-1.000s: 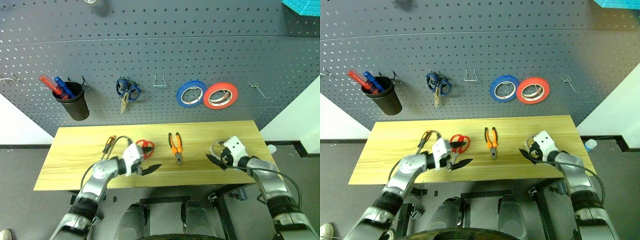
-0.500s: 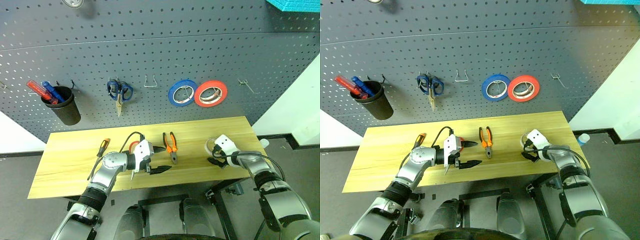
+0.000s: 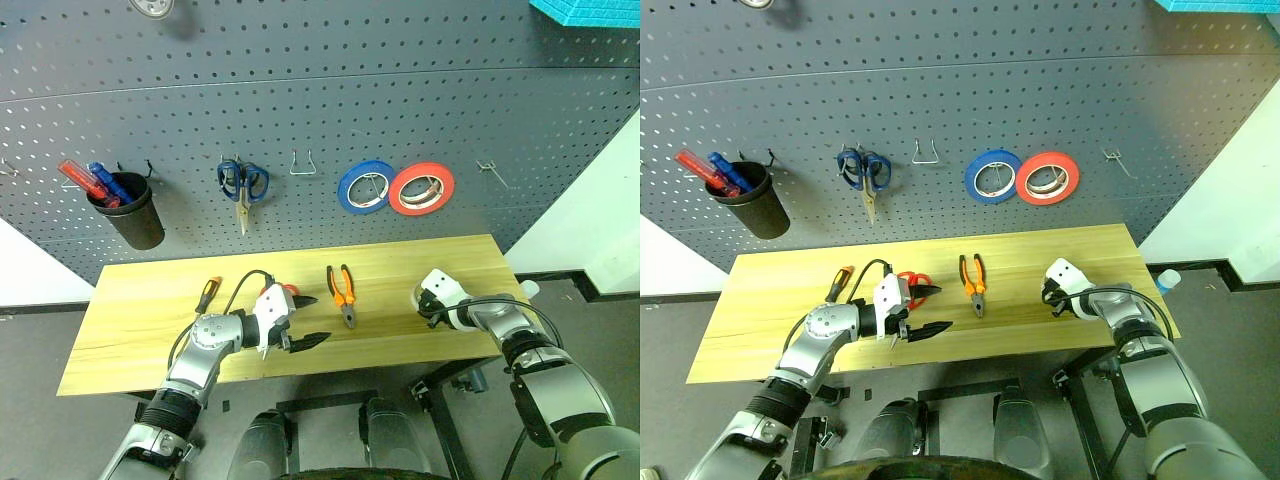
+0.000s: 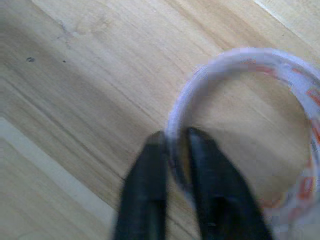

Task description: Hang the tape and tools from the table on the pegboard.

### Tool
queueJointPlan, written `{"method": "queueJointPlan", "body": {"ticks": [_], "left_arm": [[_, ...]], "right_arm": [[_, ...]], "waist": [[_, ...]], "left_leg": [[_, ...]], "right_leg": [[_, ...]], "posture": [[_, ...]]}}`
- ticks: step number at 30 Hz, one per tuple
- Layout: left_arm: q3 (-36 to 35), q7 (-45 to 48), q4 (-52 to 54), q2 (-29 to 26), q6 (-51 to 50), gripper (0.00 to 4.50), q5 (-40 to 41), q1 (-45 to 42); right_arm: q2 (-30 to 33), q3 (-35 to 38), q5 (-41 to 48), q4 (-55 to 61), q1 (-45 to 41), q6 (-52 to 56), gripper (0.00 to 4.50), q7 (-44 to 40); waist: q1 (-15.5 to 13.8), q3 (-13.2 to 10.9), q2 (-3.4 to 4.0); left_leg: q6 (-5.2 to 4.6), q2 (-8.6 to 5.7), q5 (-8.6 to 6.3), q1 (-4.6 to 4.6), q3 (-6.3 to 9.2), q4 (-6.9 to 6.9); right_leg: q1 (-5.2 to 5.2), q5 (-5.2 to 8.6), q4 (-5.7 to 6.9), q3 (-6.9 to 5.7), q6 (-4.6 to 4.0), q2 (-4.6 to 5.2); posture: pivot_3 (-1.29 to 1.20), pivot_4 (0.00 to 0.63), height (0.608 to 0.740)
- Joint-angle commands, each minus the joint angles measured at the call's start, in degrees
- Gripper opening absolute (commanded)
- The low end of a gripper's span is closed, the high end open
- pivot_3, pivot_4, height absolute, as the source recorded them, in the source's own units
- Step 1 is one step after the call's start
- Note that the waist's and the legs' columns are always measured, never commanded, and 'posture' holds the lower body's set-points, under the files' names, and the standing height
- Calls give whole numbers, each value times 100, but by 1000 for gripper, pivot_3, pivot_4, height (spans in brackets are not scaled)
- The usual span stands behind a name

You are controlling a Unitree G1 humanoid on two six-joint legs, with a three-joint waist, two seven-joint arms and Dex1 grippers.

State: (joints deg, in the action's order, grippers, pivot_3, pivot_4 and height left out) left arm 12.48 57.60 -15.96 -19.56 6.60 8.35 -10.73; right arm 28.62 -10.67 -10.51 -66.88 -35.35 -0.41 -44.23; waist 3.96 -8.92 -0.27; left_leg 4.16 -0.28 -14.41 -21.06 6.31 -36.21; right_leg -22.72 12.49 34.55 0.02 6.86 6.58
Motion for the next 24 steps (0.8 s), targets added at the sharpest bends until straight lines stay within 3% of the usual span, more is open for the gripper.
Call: {"method": "queueJointPlan", "body": {"ticks": [1,6,10,14,19,24], "left_arm": [[-143,-121,281,-55,89,3896,110,229],[-251,-424,593,-51,220,3896,112,614],[-353,-640,803,-51,330,3896,132,838],[-389,-713,912,-49,342,3896,189,927],[-372,-716,855,-38,361,3896,234,778],[-348,-697,831,-30,374,3896,241,563]], "right_arm": [[202,122,15,231,376,-201,55,232],[766,433,-276,1726,1265,-1333,55,1753],[1502,520,-1097,3493,2389,-2062,55,2964],[2069,809,-1753,4584,2878,-2363,55,3804],[2404,894,-1995,4795,2426,-2520,55,4022],[2390,594,-2099,3917,1172,-2664,55,3880]], "waist": [[-3,2,3],[-53,1,7],[-37,-3,18],[21,-4,16],[29,-7,10],[17,-8,9]], "left_leg": [[0,0,0,0,0,1],[0,-1,0,-23,1,0],[0,-2,0,-35,-8,6],[1,-1,-1,-30,-9,0],[1,-1,-1,-31,-19,-6],[0,-1,-1,-34,-19,0]], "right_leg": [[0,0,-1,0,0,0],[-16,1,-7,0,1,1],[-46,3,1,9,2,3],[-46,5,8,10,2,2],[-45,5,6,17,1,3],[-46,3,1,18,-2,3]], "posture": [[-76,106,730],[-78,112,730],[-102,119,730],[-141,120,730],[-158,117,730],[-140,109,730]]}}
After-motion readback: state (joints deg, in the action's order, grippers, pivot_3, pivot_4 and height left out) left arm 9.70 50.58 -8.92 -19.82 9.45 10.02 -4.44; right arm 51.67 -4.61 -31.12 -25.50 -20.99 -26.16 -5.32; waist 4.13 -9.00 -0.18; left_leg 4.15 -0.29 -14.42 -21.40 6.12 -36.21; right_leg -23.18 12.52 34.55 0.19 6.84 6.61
